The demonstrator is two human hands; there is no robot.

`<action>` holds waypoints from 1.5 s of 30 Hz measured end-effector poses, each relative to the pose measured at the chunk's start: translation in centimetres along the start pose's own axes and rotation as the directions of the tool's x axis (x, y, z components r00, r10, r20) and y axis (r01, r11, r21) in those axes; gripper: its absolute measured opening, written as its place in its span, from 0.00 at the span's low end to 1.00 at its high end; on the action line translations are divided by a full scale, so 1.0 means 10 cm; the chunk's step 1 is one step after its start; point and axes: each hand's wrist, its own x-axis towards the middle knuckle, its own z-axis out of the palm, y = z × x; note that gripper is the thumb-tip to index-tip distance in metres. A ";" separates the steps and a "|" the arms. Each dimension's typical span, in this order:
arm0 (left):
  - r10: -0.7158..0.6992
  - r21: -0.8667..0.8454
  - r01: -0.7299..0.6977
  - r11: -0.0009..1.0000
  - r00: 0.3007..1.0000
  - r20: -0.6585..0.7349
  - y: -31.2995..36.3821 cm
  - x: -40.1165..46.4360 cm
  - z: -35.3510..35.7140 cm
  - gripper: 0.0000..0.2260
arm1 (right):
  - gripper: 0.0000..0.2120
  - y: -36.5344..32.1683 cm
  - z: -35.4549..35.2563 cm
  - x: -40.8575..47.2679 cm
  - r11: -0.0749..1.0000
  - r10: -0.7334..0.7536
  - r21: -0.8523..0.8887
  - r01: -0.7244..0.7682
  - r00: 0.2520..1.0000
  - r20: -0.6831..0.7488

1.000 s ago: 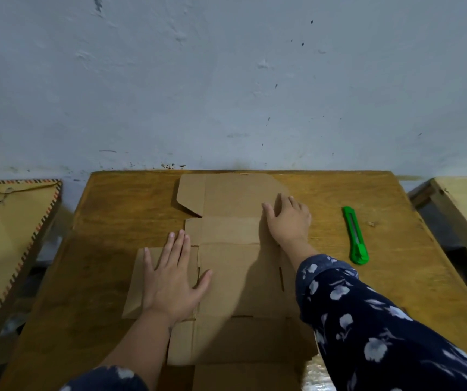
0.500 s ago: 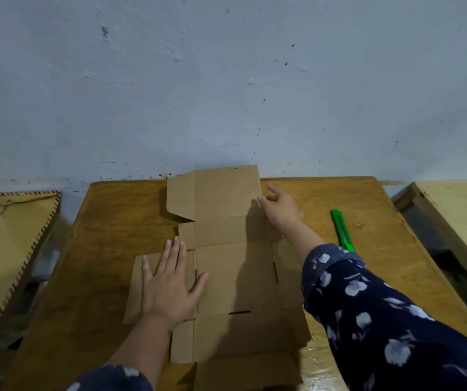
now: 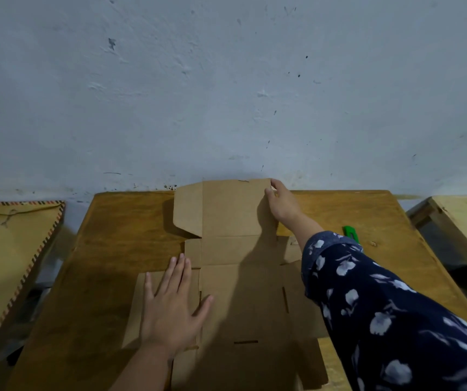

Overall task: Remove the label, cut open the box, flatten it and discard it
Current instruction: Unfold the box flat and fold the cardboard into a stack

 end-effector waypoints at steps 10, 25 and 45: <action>-0.052 0.000 0.052 0.999 0.999 0.016 0.04 0.05 0.02 0.43 | 0.07 -0.06 -0.17 0.08 0.992 -0.108 0.059 0.112 0.991 -0.076; -0.041 0.003 0.041 0.999 0.985 0.165 0.05 0.34 -0.32 0.44 | 0.05 -0.01 -0.26 -0.50 0.966 -0.202 -0.209 0.153 0.951 -0.235; -0.063 0.018 0.061 0.998 0.963 0.263 0.02 0.04 -0.22 0.52 | 0.11 -0.04 -0.45 -1.18 0.887 -0.381 -0.361 0.290 0.900 -0.214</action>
